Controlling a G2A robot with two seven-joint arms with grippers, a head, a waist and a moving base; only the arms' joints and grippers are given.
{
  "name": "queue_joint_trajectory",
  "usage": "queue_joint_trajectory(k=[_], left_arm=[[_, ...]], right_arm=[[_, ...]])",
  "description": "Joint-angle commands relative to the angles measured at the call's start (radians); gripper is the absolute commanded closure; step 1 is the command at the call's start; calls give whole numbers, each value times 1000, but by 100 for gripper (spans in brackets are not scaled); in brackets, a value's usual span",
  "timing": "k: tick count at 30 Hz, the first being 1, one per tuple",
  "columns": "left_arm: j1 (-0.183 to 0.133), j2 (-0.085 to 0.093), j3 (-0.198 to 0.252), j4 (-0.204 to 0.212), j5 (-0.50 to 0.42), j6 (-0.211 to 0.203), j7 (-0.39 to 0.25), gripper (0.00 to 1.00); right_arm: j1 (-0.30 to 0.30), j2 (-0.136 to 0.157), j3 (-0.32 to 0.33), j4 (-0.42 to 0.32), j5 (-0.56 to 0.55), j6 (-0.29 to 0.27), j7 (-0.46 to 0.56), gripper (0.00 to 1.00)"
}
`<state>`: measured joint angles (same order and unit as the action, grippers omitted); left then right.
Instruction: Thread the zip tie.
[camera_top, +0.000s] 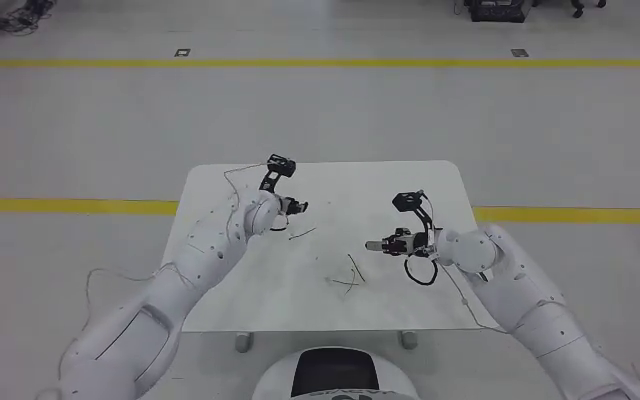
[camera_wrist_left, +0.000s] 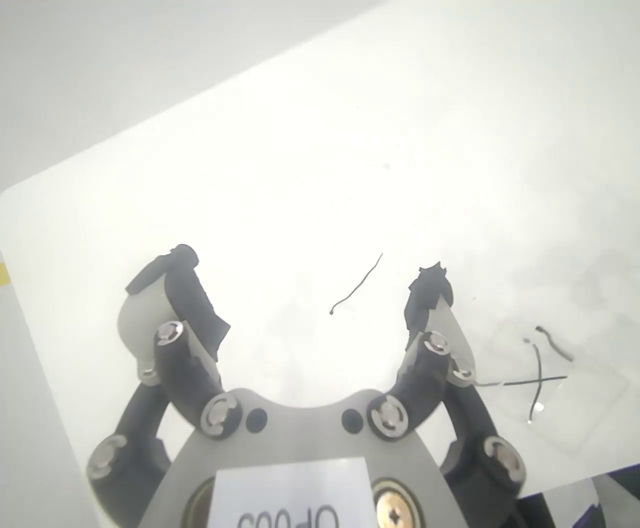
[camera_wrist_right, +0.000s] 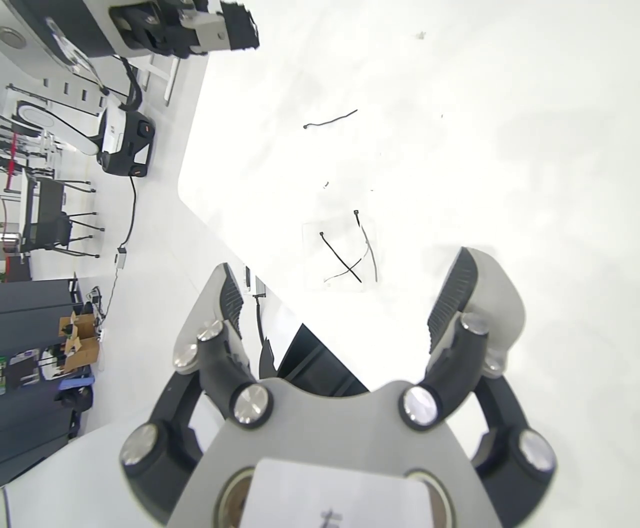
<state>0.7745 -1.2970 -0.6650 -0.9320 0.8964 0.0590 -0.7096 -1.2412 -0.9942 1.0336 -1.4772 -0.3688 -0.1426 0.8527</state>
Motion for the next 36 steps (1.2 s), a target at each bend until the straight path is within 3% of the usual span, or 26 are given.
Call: queue_joint_trajectory(k=[1,5,6,18,21,22,24,26,29,36], left_arm=[[-31,-24,32,79,-32,-42,-28,0],[-82,-78,93,217,-70,-120,-34,0],[-92,-90,102,251,-79,-123,-24,0],[-92,-90,102,251,-79,-123,-24,0],[-90,-90,132,225,-4,-148,14,0],[-98,-91,129,229,-22,-200,14,0],[-114,-97,140,244,-12,-243,5,0],[-129,-109,150,272,-43,-338,-12,0],[-154,-139,188,331,-39,-399,-36,0],[-177,-223,288,466,-66,-399,-27,0]], right_arm=[[0,0,0,0,0,0,0,0],[0,0,0,0,0,0,0,0],[0,0,0,0,0,0,0,0],[0,0,0,0,0,0,0,0],[0,0,0,0,0,0,0,0],[0,0,0,0,0,0,0,0],[0,0,0,0,0,0,0,0],[0,0,0,0,0,0,0,0],[0,0,0,0,0,0,0,0],[0,0,0,0,0,0,0,0]])
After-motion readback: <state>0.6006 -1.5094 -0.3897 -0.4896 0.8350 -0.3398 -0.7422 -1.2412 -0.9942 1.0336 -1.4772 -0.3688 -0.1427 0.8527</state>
